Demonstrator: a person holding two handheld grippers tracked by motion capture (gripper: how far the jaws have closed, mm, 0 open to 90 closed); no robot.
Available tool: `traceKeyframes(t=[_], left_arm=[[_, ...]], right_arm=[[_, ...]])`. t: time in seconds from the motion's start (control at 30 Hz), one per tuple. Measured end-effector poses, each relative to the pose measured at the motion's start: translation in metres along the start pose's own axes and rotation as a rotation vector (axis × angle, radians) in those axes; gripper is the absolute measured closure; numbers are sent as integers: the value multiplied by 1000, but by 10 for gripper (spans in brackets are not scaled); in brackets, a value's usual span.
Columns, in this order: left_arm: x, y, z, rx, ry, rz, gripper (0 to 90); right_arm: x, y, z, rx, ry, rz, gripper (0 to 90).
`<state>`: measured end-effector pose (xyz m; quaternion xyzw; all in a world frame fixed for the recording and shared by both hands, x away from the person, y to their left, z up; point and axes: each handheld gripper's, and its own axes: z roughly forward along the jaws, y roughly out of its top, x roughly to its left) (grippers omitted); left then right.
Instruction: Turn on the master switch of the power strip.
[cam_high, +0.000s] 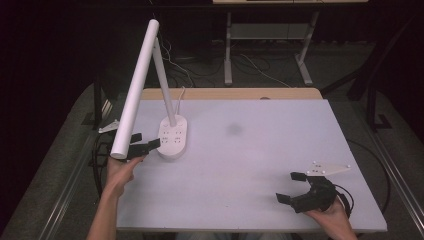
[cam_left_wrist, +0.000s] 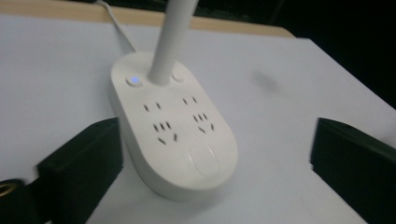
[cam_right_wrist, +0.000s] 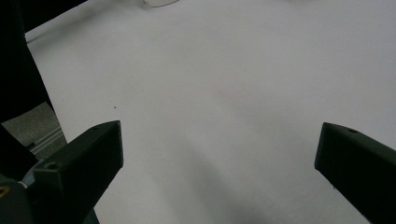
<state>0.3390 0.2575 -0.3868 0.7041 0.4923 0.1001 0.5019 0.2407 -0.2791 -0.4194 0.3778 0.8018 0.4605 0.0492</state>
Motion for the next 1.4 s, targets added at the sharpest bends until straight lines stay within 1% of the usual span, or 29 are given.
traceKeyframes(t=[0.1, 0.17, 0.23, 0.3, 0.37, 0.57, 0.77, 0.9, 1.13, 1.27, 1.33, 1.37, 1.4], left_arm=[[-7, -6, -3, 6, -28, 12, 0], [-12, -10, -5, 11, -37, 24, 0], [-17, -13, -7, 13, -39, 35, 0], [-21, -16, -9, 3, -60, 37, 0], [-27, -19, -11, 1, -66, 48, 0], [-39, -30, -12, 12, -94, 79, 0], [-53, -41, -9, 31, -118, 108, 0], [-65, -46, -7, 43, -149, 127, 0], [-87, -52, 1, 92, -201, 189, 0], [-93, -58, 8, 118, -210, 204, 0], [-92, -62, 10, 128, -212, 204, 0], [-91, -63, 11, 130, -214, 196, 0], [-90, -64, 11, 133, -209, 195, 0]], right_arm=[[0, 0, 0, 1, 1, -3, 5], [0, 0, 0, 1, 1, -3, 5], [0, 0, 0, 1, -1, -3, 5], [0, 0, 0, 0, -2, -3, 5], [1, 0, -1, -1, -2, -4, 5], [1, 0, -1, -5, -3, -4, 5], [1, 0, -2, -6, -2, -1, 5], [0, 0, -2, -10, -4, -4, 5], [0, 0, -3, -14, -6, 0, 5], [0, 0, -3, -15, -6, 7, 5], [0, -1, -3, -16, -7, 7, 5], [0, -1, -3, -16, -6, 7, 5], [0, -1, -3, -16, -6, 7, 5]])
